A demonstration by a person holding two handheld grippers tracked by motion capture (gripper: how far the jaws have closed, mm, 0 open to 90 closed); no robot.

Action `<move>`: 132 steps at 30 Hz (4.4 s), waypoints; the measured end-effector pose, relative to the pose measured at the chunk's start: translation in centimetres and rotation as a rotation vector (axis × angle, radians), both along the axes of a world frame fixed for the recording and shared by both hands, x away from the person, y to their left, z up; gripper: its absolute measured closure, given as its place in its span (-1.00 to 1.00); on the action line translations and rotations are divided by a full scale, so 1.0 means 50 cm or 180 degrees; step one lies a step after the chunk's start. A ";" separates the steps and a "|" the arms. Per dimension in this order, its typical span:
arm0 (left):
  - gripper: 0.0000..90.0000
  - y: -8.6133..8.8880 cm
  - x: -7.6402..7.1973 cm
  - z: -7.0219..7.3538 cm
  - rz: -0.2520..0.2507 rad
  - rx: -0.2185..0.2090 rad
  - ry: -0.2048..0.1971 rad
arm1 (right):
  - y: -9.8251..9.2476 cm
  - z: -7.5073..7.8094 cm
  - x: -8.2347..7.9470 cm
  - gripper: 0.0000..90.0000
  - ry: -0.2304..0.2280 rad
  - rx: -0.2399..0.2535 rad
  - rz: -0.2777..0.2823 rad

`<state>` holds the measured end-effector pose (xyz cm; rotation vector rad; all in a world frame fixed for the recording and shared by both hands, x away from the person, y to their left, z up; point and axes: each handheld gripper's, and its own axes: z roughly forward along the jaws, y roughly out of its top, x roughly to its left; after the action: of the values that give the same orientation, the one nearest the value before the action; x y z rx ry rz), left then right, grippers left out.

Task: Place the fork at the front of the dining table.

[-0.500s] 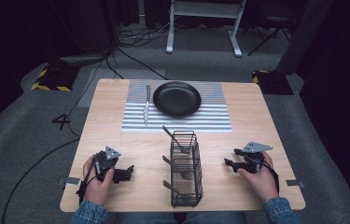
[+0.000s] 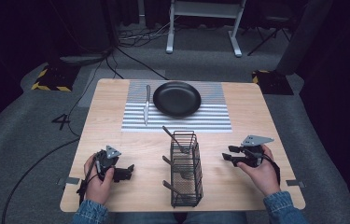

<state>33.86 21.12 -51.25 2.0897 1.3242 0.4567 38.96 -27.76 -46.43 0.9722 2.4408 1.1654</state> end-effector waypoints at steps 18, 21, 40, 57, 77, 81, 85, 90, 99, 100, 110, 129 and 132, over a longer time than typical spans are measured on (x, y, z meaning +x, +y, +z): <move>-1.00 0.000 -0.004 0.000 0.0017 -0.0007 -0.0001 | 0.085 0.144 0.048 0.19 -0.0159 0.0321 0.0434; -1.00 0.000 -0.004 0.000 0.0018 -0.0007 -0.0002 | 0.100 0.159 0.052 0.20 -0.0180 0.0349 0.0517; -1.00 0.001 -0.004 -0.001 0.0002 -0.0009 -0.0003 | 0.279 0.230 0.082 0.13 -0.0285 0.0428 0.1167; -1.00 0.001 -0.004 -0.001 0.0003 -0.0011 -0.0004 | 0.366 0.211 0.087 0.39 -0.0095 0.0335 0.1593; -1.00 0.001 -0.004 -0.001 0.0004 -0.0010 -0.0004 | 0.379 0.204 0.093 0.75 -0.0140 0.0147 0.1753; -1.00 0.001 -0.004 -0.001 0.0004 -0.0011 -0.0005 | 0.379 0.223 0.088 0.76 -0.0196 0.0160 0.1770; -1.00 0.001 -0.004 0.000 0.0004 -0.0009 -0.0005 | 0.378 0.243 0.085 0.76 -0.0208 0.0197 0.1743; -1.00 0.001 -0.004 -0.001 0.0003 -0.0013 -0.0003 | 0.376 0.262 0.082 0.76 -0.0220 0.0264 0.1709; -1.00 0.001 -0.004 0.000 0.0002 -0.0010 -0.0003 | 0.371 0.293 0.079 0.76 -0.0206 0.0346 0.1657; -1.00 0.001 -0.004 0.000 0.0003 -0.0009 -0.0004 | 0.370 0.296 0.078 0.76 -0.0204 0.0354 0.1649; -1.00 0.001 -0.004 0.000 0.0003 -0.0009 -0.0004 | 0.350 0.346 0.078 0.77 -0.0304 0.0434 0.1540; -1.00 0.001 -0.003 0.000 -0.0004 -0.0007 0.0002 | 0.297 0.422 0.081 0.77 -0.0462 0.0638 0.1268; -1.00 0.001 -0.003 0.000 0.0000 -0.0011 0.0004 | 0.286 0.435 0.081 0.77 -0.0493 0.0704 0.1224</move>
<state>33.69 21.16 -51.25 2.0875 1.3249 0.4529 43.01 -13.47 -24.66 0.4466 2.4755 1.5970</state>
